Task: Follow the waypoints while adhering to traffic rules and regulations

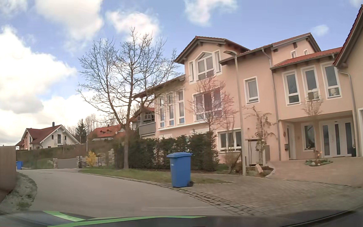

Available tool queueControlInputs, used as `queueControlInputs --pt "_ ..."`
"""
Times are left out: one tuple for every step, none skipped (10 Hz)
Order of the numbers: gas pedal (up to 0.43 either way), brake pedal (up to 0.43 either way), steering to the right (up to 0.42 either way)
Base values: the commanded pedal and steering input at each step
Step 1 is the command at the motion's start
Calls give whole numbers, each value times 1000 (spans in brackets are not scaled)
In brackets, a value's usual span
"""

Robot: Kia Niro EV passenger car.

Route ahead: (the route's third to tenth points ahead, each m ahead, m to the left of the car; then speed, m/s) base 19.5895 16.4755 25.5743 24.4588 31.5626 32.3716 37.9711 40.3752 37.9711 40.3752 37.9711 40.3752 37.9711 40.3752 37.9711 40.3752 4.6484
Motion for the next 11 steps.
queueControlInputs --pt "138 0 -322" --pt "150 0 -320" --pt "150 0 -317" --pt "150 0 -314" --pt "150 0 -311" --pt "150 0 -306" --pt "150 0 -297" --pt "150 0 -280" --pt "150 0 -261" --pt "150 0 -245" --pt "150 0 -228"
